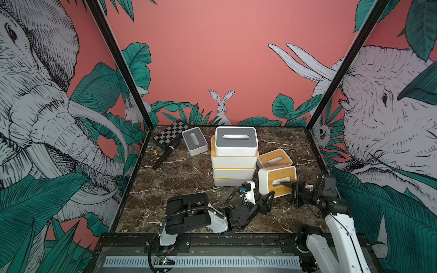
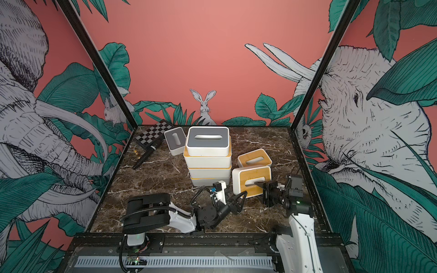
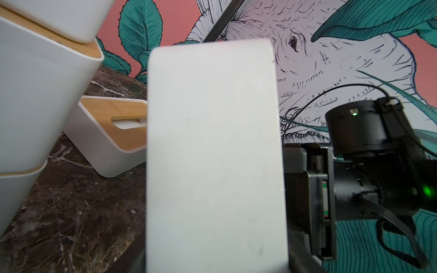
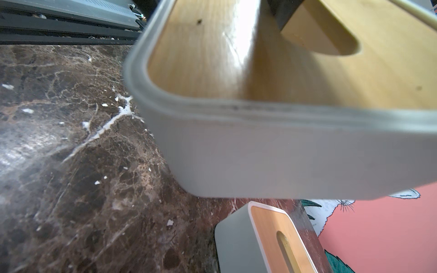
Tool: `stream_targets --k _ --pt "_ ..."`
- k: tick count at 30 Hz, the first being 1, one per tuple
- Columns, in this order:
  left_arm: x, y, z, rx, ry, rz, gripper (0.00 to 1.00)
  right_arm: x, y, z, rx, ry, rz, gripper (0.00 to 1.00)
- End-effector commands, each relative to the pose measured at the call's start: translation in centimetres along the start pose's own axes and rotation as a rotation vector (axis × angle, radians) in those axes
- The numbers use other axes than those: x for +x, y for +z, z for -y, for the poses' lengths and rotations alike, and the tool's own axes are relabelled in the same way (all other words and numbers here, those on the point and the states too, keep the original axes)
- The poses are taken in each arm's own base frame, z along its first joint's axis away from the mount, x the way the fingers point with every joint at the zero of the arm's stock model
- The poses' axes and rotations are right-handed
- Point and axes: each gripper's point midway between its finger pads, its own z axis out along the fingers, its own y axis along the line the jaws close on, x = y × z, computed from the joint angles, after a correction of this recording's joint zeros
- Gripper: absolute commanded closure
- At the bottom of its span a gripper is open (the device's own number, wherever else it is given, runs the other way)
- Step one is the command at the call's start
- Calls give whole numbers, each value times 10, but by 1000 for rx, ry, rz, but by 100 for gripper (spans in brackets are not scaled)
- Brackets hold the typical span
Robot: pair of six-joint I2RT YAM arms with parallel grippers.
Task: Stack the tissue boxes
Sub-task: Pick up the tissue box from the center of the board.
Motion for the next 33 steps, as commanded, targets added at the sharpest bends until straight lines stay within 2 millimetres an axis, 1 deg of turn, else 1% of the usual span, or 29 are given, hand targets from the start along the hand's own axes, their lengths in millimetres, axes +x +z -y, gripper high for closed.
stream_targets --k 1,3,12,15,18,20,21,22,23,27,28,31,33 --pt "-11 -2 10 23 16 9 56 8 -2 -12 -47 -38 -31 53" --pt "-13 -2 10 25 2 18 57 8 -3 -12 -46 -42 -30 51" --pt "-17 -5 7 10 -26 31 60 10 -6 -21 -77 -88 -25 26" --pt "-20 -5 5 -1 -39 46 61 11 -7 -22 -78 -97 -26 22" --pt "-22 -5 7 -1 -44 53 62 13 -10 -27 -91 -123 -22 19" --pt "-24 -5 8 -1 -46 55 62 15 -15 -35 -111 -150 -19 17" --pt "-24 -5 7 -2 -48 52 62 19 -18 -44 -141 -205 -22 16" --pt "-24 -6 8 2 -49 47 63 24 -24 -57 -188 -259 -23 15" --pt "-24 -6 10 8 -48 45 62 28 -31 -66 -210 -300 -11 14" --pt "-25 -8 16 34 -50 26 63 47 -76 -100 -254 -526 114 10" --pt "-25 -8 20 49 -45 17 63 52 -88 -110 -277 -578 150 2" --pt "-23 -7 32 75 -5 -17 62 62 -113 -129 -328 -671 229 0" --pt "-26 -6 38 89 0 -23 63 67 -120 -137 -355 -710 244 1"
